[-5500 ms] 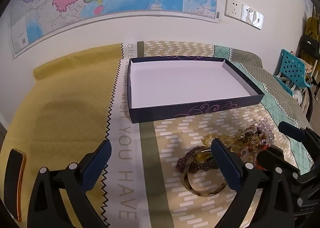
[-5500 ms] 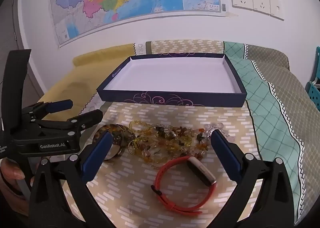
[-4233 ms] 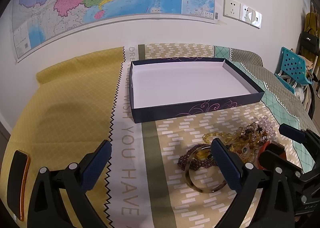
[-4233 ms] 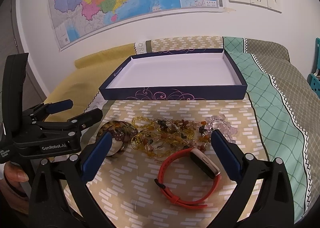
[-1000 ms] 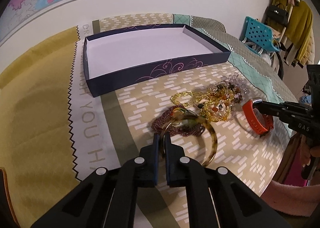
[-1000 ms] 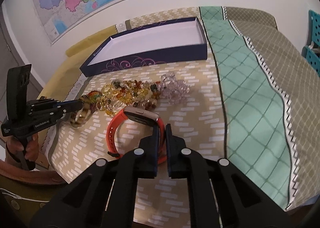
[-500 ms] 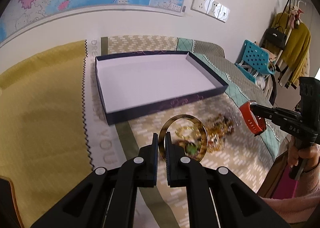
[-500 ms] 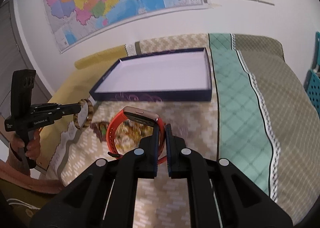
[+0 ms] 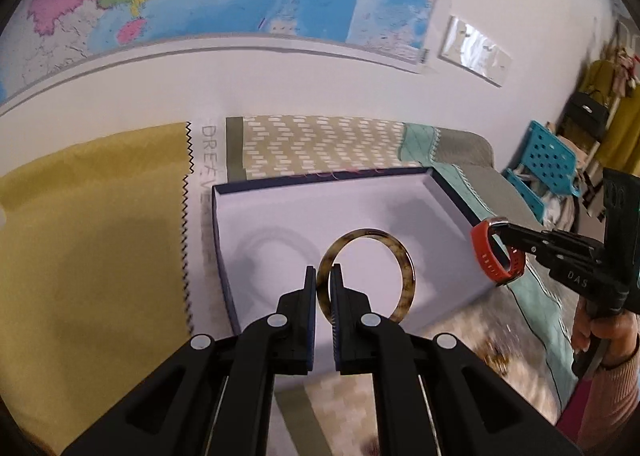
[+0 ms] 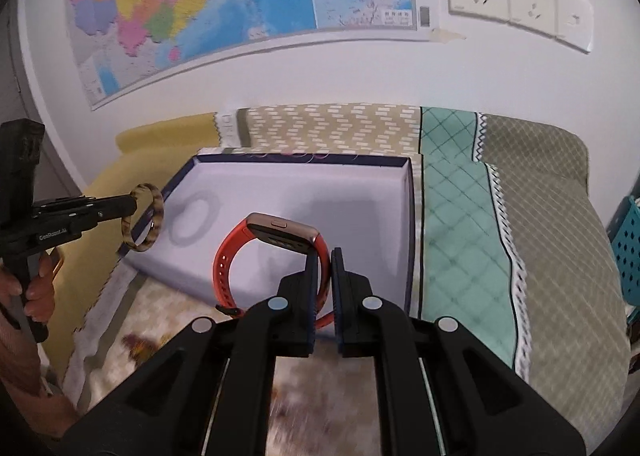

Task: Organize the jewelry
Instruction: 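Carry bangle and watch band into the navy box while both grippers open to release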

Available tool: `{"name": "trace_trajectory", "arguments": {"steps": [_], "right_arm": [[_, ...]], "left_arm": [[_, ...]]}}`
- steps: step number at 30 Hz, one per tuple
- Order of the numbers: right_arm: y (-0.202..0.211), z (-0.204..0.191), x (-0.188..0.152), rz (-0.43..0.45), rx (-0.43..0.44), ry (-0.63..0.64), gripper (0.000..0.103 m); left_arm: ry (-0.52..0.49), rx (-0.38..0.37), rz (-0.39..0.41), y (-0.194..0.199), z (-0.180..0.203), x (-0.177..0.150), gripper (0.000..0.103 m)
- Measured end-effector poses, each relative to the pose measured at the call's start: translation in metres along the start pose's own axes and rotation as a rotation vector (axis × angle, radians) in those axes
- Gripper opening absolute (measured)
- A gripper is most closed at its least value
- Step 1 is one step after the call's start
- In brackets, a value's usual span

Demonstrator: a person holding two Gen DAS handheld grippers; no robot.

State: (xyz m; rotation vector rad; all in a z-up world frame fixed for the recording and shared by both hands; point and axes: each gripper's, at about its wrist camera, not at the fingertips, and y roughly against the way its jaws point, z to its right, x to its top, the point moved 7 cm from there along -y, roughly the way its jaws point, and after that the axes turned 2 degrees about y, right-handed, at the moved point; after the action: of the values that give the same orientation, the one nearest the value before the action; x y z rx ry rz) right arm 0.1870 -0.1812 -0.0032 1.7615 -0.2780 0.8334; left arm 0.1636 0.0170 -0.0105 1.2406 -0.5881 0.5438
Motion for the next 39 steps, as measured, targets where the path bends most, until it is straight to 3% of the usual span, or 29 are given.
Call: {"name": "trace_trajectory", "arguments": {"steps": [8, 20, 24, 30, 32, 37, 39], "right_arm": [[-0.065, 0.009, 0.029, -0.076, -0.031, 0.014, 0.007], [-0.119, 0.024, 0.047, -0.170, -0.091, 0.010, 0.007], [-0.122, 0.028, 0.052, -0.182, -0.107, -0.005, 0.007], [-0.111, 0.029, 0.053, -0.137, -0.140, -0.008, 0.035], [-0.100, 0.028, 0.049, -0.123, -0.123, -0.006, 0.035], [-0.064, 0.026, 0.018, -0.122, -0.042, 0.009, 0.035], [-0.054, 0.023, 0.004, -0.127, -0.014, 0.007, 0.035]], "left_arm": [[0.034, 0.020, -0.060, -0.052, -0.012, 0.022, 0.005], [0.061, 0.068, -0.139, -0.101, -0.023, 0.038, 0.005], [0.062, 0.083, -0.165, -0.111, -0.023, 0.040, 0.005], [0.074, 0.105, -0.172, -0.111, -0.024, 0.043, 0.009], [0.057, 0.109, -0.138, -0.100, -0.021, 0.043, 0.011], [-0.008, 0.096, -0.048, -0.063, -0.014, 0.035, 0.030], [-0.031, 0.089, -0.032, -0.047, -0.011, 0.027, 0.030]]}}
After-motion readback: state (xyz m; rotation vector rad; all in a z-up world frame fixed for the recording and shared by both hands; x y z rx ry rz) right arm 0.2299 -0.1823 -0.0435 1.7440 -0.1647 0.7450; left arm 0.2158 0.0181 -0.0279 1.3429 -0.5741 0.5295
